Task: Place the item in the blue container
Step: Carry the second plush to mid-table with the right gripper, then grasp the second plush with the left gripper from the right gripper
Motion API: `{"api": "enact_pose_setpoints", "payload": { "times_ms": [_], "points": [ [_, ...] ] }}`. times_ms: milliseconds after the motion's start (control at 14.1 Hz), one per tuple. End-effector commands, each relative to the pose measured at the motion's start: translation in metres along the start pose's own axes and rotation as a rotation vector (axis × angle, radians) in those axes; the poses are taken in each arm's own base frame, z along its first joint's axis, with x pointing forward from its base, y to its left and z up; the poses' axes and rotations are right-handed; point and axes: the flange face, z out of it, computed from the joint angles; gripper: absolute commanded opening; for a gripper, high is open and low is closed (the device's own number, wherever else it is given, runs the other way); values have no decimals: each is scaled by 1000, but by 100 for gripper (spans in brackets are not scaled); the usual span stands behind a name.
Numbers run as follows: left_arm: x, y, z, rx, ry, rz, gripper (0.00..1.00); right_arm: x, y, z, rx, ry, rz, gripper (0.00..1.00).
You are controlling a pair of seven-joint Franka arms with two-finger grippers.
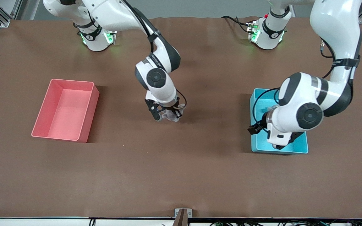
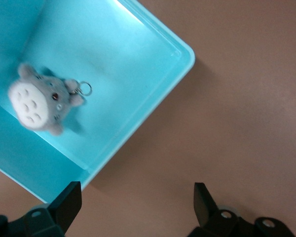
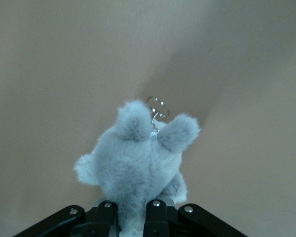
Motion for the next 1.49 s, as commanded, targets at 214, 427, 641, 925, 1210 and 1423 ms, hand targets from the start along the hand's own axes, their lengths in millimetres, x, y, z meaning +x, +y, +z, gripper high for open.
{"api": "enact_pose_setpoints", "payload": {
  "times_ms": [214, 427, 641, 925, 1210, 1423],
  "points": [
    [-48, 64, 39, -49, -23, -115, 100, 0, 0, 41, -1, 116, 4, 5],
    [-70, 85, 51, -100, -71, -129, 100, 11, -1, 44, -5, 139, 2, 9],
    [-85, 104, 62, -163, -105, -173, 100, 15, -3, 42, -3, 138, 5, 100],
    [-115, 135, 81, -249, -122, -242, 100, 30, -19, 7, 30, 124, -5, 100],
    [-138, 153, 94, -300, -141, -304, 100, 88, -29, -61, -64, 107, -156, 100],
    [-162, 173, 101, -381, -163, -367, 100, 152, -18, -122, -141, 53, -334, 100]
  ]
}}
